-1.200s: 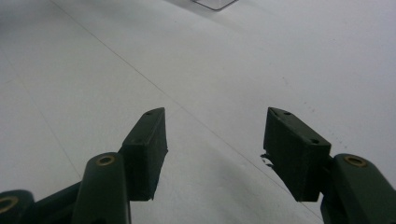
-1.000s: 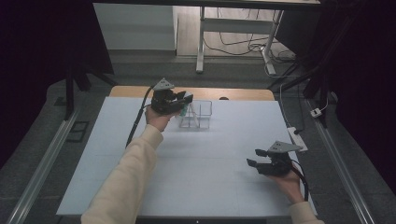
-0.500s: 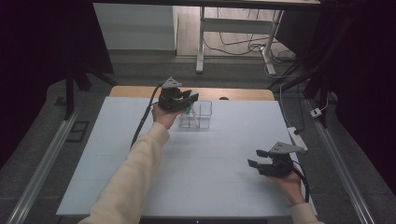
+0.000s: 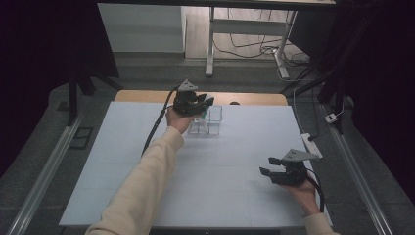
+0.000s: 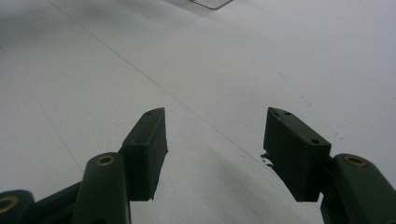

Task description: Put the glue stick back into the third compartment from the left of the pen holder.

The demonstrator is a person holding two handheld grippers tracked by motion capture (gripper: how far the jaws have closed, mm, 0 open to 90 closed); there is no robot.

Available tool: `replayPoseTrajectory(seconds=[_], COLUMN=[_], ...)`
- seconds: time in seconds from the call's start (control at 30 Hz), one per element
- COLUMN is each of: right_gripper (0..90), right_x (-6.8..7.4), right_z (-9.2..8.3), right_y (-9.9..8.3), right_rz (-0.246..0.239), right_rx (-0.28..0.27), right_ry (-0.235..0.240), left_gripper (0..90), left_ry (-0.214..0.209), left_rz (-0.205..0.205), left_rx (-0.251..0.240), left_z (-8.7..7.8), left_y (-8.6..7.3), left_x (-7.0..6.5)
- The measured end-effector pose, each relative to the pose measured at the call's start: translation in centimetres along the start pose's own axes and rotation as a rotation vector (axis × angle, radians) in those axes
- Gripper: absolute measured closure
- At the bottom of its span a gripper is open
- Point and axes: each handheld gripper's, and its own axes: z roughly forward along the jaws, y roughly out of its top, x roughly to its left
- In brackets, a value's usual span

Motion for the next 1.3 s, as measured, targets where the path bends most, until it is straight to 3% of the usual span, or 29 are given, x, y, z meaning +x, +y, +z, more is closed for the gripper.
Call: replayPoseTrajectory(seconds=[0.23,1.17,1.2,1.3], right_gripper=[38.6,38.6,38.5,38.5], right_x=[-0.1,-0.3,-0.3,-0.3], right_z=[0.1,0.1,0.2,0.2], right_y=[-0.1,-0.7,-0.7,-0.7], right_rz=[0.005,0.017,0.017,0.014], right_rx=[0.0,0.012,0.014,0.022], right_ry=[0.001,-0.004,-0.001,0.005], left_gripper=[64.3,63.9,63.3,47.7], left_ry=[0.009,0.005,0.008,0.004], left_rz=[0.017,0.007,0.007,0.005], left_rx=[0.008,0.031,0.028,0.022], left_z=[0.9,6.0,6.0,5.9], left_y=[0.6,0.8,0.7,0.7], left_x=[0.1,0.4,0.4,0.4])
